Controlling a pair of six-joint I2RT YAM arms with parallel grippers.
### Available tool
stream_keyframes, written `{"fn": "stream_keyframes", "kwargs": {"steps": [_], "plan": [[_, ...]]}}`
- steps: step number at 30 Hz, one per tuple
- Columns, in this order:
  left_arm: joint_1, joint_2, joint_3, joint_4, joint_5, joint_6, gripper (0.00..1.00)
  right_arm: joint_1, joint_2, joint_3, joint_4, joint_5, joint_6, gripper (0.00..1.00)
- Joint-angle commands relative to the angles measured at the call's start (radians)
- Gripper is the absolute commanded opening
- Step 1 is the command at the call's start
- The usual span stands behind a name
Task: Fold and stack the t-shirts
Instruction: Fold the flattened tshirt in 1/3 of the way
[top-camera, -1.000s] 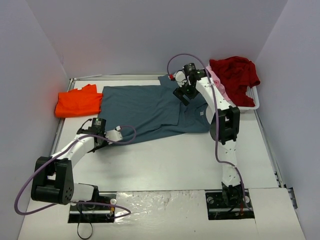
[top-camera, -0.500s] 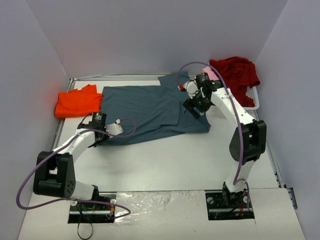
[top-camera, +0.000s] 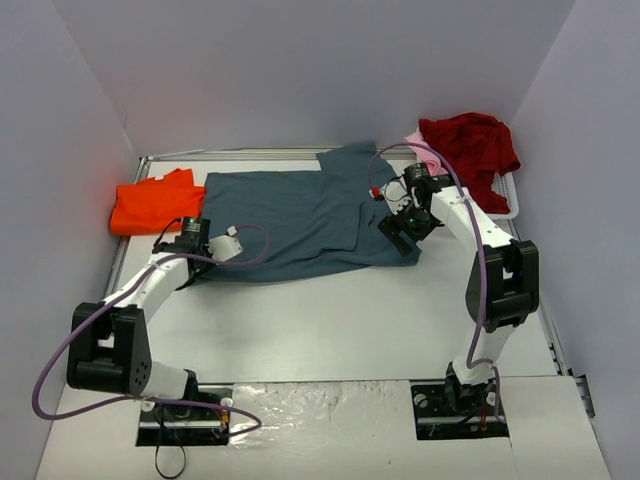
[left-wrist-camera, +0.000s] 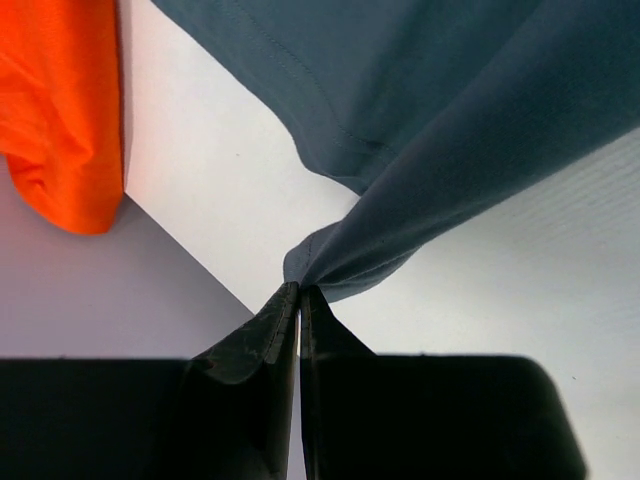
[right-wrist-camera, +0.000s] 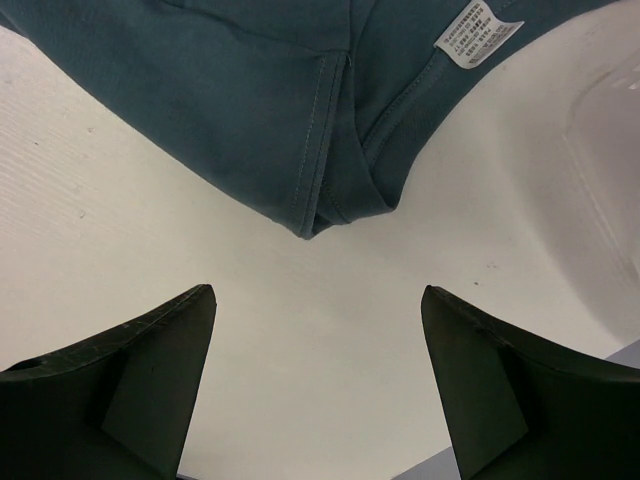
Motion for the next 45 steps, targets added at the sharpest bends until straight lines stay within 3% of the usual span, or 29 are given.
{"fn": "stream_keyframes", "kwargs": {"steps": [1,22,28,35,38,40,41,42,45], "plan": [[0.011,0.011,0.05,0.044,-0.053,-0.029,0.02,-0.006,-0.023,-0.017,-0.008,-0.025,-0.007,0.8],[0.01,0.268,0.129,0.229,-0.151,-0.153,0.04,-0.025,0.071,-0.04,-0.014,-0.078,-0.02,0.8],[0.01,0.239,0.125,0.243,-0.197,-0.176,0.29,-0.025,0.114,-0.045,-0.021,-0.101,-0.036,0.75],[0.01,0.185,0.112,0.237,-0.217,-0.179,0.32,-0.028,0.146,-0.061,-0.023,-0.12,-0.057,0.51],[0.01,0.157,0.109,0.225,-0.23,-0.179,0.32,-0.037,0.166,-0.061,-0.023,-0.124,-0.06,0.26],[0.011,0.134,0.103,0.207,-0.233,-0.182,0.32,-0.042,0.17,-0.063,-0.023,-0.125,-0.066,0.22],[0.011,0.125,0.1,0.197,-0.233,-0.183,0.32,-0.046,0.173,-0.064,-0.023,-0.127,-0.067,0.09],[0.011,0.114,0.096,0.187,-0.228,-0.185,0.32,-0.049,0.175,-0.064,-0.021,-0.128,-0.068,0.03],[0.011,0.073,0.054,0.174,-0.213,-0.182,0.32,-0.06,0.174,-0.066,-0.02,-0.131,-0.071,0.0]]}}
